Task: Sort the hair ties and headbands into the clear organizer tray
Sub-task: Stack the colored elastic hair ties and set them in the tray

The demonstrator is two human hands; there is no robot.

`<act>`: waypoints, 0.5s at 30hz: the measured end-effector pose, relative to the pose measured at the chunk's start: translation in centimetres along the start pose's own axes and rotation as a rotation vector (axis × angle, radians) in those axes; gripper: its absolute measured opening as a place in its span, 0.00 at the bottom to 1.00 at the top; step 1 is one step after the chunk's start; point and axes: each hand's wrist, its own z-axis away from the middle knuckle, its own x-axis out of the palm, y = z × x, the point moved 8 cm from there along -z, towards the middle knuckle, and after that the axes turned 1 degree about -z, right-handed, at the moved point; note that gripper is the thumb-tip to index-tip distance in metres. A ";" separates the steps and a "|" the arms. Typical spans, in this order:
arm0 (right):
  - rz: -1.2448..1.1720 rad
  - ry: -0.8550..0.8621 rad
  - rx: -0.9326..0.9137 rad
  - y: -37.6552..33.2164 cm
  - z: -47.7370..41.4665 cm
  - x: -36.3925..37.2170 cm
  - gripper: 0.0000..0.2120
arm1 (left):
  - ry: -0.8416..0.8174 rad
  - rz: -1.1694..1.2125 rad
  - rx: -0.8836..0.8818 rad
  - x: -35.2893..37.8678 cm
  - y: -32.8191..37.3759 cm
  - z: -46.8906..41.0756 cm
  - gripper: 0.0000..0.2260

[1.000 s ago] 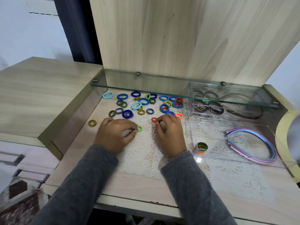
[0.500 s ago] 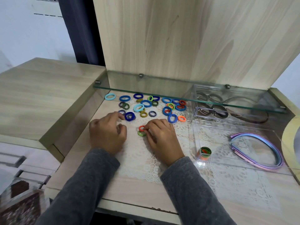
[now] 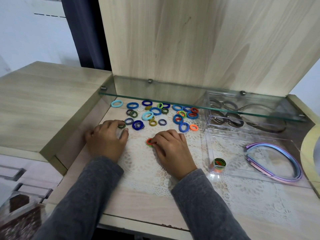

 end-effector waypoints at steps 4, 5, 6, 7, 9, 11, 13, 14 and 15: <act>-0.015 0.015 0.103 1.1 -0.3 -0.6 0.08 | -0.036 -0.006 -0.037 0.5 -0.2 -0.2 0.08; -0.007 0.021 0.138 1.5 -0.5 -0.6 0.10 | -0.041 -0.013 -0.042 0.5 -0.3 -0.2 0.08; 0.019 0.020 0.173 2.0 -0.7 -0.5 0.12 | -0.044 -0.021 -0.041 0.6 -0.3 -0.2 0.09; 0.054 0.010 0.210 2.6 -1.0 -0.3 0.14 | -0.043 -0.028 -0.036 0.6 -0.4 -0.2 0.08; 0.126 -0.023 0.287 3.8 -1.6 0.3 0.16 | -0.035 -0.032 -0.031 0.5 -0.3 -0.1 0.07; 0.172 -0.075 0.340 4.6 -2.1 1.1 0.17 | -0.041 -0.017 -0.050 0.3 -0.3 -0.1 0.06; 0.198 -0.104 0.352 4.9 -2.5 1.7 0.18 | -0.051 0.006 -0.073 0.2 -0.3 -0.1 0.04; 0.205 -0.109 0.353 4.9 -2.6 1.7 0.17 | -0.050 0.015 -0.078 0.1 -0.3 -0.1 0.04; 0.207 -0.112 0.354 4.9 -2.7 1.7 0.17 | -0.046 0.024 -0.080 0.0 -0.3 -0.1 0.03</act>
